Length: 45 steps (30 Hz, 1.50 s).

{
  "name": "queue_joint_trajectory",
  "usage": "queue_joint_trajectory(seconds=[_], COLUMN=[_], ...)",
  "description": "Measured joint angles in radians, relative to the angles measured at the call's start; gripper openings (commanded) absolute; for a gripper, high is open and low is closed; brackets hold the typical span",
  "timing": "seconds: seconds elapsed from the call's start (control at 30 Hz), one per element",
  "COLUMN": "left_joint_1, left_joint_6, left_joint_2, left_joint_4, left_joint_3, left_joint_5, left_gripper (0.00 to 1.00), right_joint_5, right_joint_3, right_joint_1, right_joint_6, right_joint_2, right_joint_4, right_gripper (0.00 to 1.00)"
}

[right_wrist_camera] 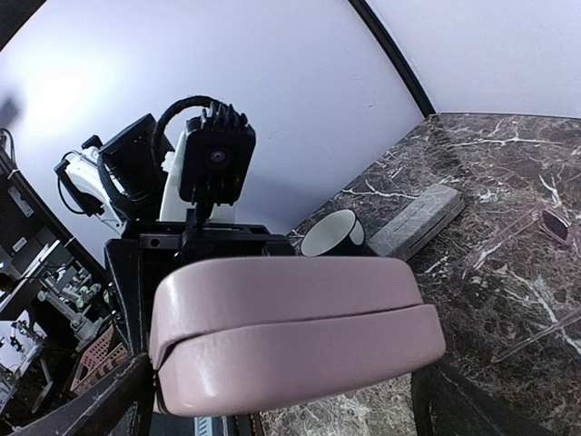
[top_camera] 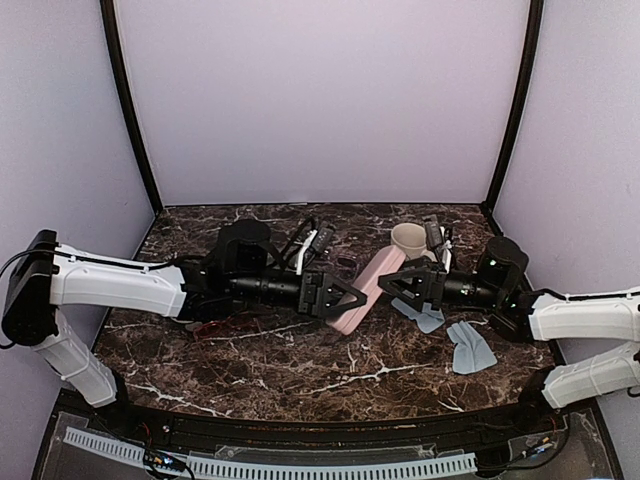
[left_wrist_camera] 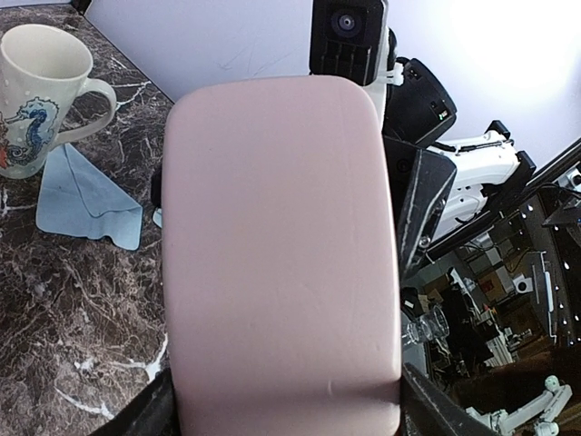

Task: Organize the sunglasses
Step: Open the sunglasses case at the center of the board.

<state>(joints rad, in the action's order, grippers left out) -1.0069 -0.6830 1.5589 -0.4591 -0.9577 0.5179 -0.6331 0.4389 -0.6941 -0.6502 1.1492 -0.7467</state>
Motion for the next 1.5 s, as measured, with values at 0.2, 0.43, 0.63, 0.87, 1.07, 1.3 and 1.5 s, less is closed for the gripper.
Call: queue_joint_trajectory(seconds=[0.2,0.43,0.63,0.87,1.07,1.3,1.5], left_joint_1=[0.001,0.001,0.004,0.010,0.018,0.023,0.026], left_joint_6=[-0.018,-0.028,-0.012,-0.003,0.015,0.032,0.041], left_joint_2=[0.000,0.000,0.002,0.010,0.010,0.010,0.010], left_joint_4=[-0.023,-0.049,-0.058,-0.078,-0.057,-0.012,-0.002], left_joint_3=[0.003,0.005,0.005,0.010,0.016,0.028,0.045], left_joint_5=[0.021,0.033,0.035,0.047,0.042,0.026,0.000], left_gripper=[0.00,0.00,0.00,0.00,0.00,0.00,0.00], right_joint_5=[-0.027,-0.045,-0.047,-0.040,-0.016,-0.001,0.013], right_joint_3=[-0.012,-0.024,-0.026,-0.029,-0.036,-0.054,-0.054], right_joint_1=[-0.001,-0.003,-0.004,-0.004,-0.003,-0.005,-0.005], right_joint_6=[-0.035,-0.067,-0.100,-0.099,-0.067,-0.066,-0.070], right_joint_2=[0.032,0.036,0.036,0.036,0.036,0.058,0.083], right_joint_4=[-0.091,-0.152,-0.155,-0.149,-0.121,-0.107,-0.084], right_gripper=[0.91,0.82,0.70,0.67,0.64,0.61,0.59])
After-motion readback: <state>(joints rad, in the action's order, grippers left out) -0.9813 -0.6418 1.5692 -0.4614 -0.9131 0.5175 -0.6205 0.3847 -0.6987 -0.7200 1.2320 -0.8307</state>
